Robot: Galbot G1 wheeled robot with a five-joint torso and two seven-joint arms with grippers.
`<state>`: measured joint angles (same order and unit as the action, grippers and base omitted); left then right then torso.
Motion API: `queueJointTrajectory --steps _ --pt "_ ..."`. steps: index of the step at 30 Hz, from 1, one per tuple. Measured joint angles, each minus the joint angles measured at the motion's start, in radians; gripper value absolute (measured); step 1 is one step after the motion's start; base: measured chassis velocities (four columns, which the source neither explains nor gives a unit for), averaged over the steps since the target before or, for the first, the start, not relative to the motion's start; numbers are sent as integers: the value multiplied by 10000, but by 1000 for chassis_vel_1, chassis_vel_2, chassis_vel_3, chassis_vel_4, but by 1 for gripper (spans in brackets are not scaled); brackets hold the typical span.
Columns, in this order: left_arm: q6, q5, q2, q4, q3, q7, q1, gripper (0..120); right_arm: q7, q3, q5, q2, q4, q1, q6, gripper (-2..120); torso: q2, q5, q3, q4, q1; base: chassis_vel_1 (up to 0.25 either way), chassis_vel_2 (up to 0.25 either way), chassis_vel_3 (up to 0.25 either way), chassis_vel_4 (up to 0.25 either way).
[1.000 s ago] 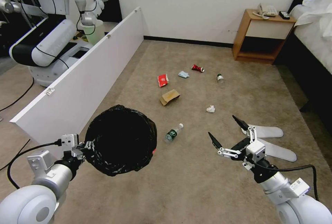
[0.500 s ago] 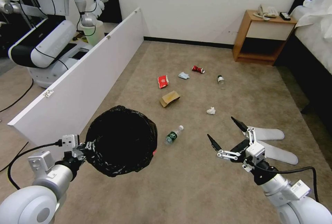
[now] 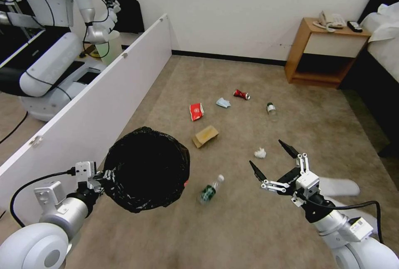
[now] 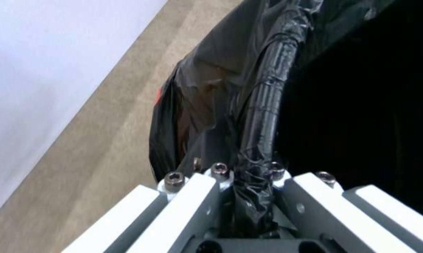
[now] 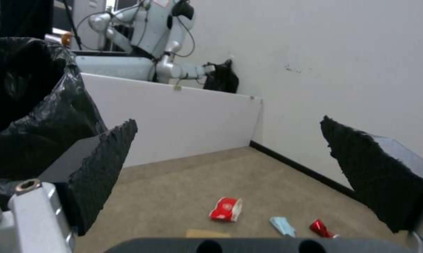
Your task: Pick up the trash bin and place the garbage on the floor into it.
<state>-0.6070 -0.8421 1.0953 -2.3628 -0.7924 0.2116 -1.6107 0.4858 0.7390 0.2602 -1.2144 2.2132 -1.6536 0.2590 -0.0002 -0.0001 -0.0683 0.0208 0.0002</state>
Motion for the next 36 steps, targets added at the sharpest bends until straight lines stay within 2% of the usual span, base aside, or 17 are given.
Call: queueJointTrajectory --steps 5,16,25,28,30,31,34,36 --pt "1 5 8 -15 2 -3 -3 0 -14 8 -6 -11 1 15 2 100 0 1 0 -1 0 -139 150 176 -156" --pt "8 97 83 -25 -15 21 -11 0 0 26 -3 55 16 50 -16 100 1 0 6 0 -2 -55 43 56 -59" --pt "22 127 82 23 -115 38 -8 0 -49 -74 157 256 -197 104 342 100 2 1 1 1 -1 -96 110 104 -89" --pt "22 105 60 52 -161 45 7 0 -85 -18 194 683 -204 139 243 100 2 3 4 1 -2 -3 7 13 -17" --pt "22 109 42 102 -268 59 15 0 -460 47 314 1517 -216 240 11 100 3 -1 4 -1 -2 0 0 0 0" --pt "22 109 42 102 -268 59 15 0 -460 47 314 1517 -216 240 11 100 3 -1 4 -1 -2 0 0 0 0" --pt "28 142 53 169 -467 84 -4 0 -1228 -29 964 2437 -486 505 -235 100 2 1 4 -1 -2 0 0 0 0" --pt "35 144 65 171 -525 84 -43 0 -1389 -65 1108 2615 -596 587 -283 100 2 3 3 -3 -1 0 0 0 0"
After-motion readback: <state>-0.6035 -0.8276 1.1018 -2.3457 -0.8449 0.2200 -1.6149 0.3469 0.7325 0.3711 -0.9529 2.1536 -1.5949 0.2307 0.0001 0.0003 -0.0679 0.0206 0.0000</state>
